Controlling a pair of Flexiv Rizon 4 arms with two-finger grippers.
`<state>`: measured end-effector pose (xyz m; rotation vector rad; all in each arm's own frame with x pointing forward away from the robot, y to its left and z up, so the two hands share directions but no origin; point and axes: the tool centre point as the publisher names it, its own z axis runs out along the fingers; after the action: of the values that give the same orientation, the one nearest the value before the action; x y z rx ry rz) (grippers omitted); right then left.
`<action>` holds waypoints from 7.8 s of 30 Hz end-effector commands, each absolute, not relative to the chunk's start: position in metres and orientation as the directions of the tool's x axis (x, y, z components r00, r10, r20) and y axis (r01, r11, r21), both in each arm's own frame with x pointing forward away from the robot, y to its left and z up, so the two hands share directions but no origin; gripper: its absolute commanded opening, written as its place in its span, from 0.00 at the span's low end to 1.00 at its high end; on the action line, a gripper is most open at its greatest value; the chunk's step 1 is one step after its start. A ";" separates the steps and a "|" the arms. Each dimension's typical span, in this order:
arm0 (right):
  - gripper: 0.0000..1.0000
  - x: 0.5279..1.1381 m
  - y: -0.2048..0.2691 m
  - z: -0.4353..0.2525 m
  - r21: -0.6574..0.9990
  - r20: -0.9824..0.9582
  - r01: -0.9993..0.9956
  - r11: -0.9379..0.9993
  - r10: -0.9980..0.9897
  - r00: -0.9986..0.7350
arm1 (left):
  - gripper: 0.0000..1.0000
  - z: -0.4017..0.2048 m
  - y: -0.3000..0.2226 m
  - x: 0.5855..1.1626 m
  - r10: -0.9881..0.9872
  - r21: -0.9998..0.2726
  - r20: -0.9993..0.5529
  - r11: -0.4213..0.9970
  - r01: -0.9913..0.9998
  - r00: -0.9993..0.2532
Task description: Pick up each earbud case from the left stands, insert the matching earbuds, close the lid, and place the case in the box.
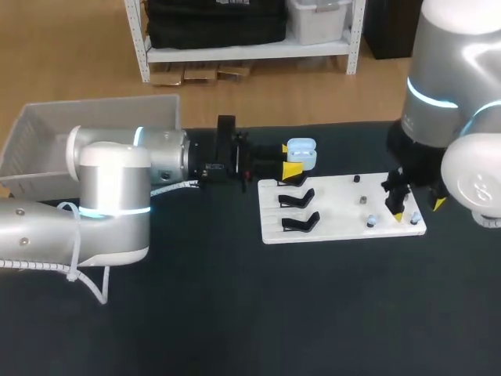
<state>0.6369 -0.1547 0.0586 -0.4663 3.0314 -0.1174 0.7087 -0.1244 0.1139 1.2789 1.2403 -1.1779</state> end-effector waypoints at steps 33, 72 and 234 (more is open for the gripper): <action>0.38 0.644 -0.169 0.030 -0.162 -0.130 -0.243 0.956 -0.265 -0.955 | 0.00 0.113 -0.125 0.710 0.068 0.013 -0.998 -0.021 1.000 0.015; 0.24 0.648 -0.173 0.023 -0.192 -0.157 -0.236 0.953 -0.267 -0.951 | 0.00 0.113 -0.125 0.710 0.068 0.013 -0.998 -0.021 1.000 0.015; 0.00 0.671 0.003 0.187 -0.049 -0.004 0.709 0.704 0.710 -0.704 | 0.00 0.109 -0.146 0.689 0.016 0.076 -0.997 -0.034 0.997 0.076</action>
<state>0.6773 0.0007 0.1874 1.2189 2.9292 -0.0733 0.6908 -0.1459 0.1093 1.2874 1.1508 -1.1750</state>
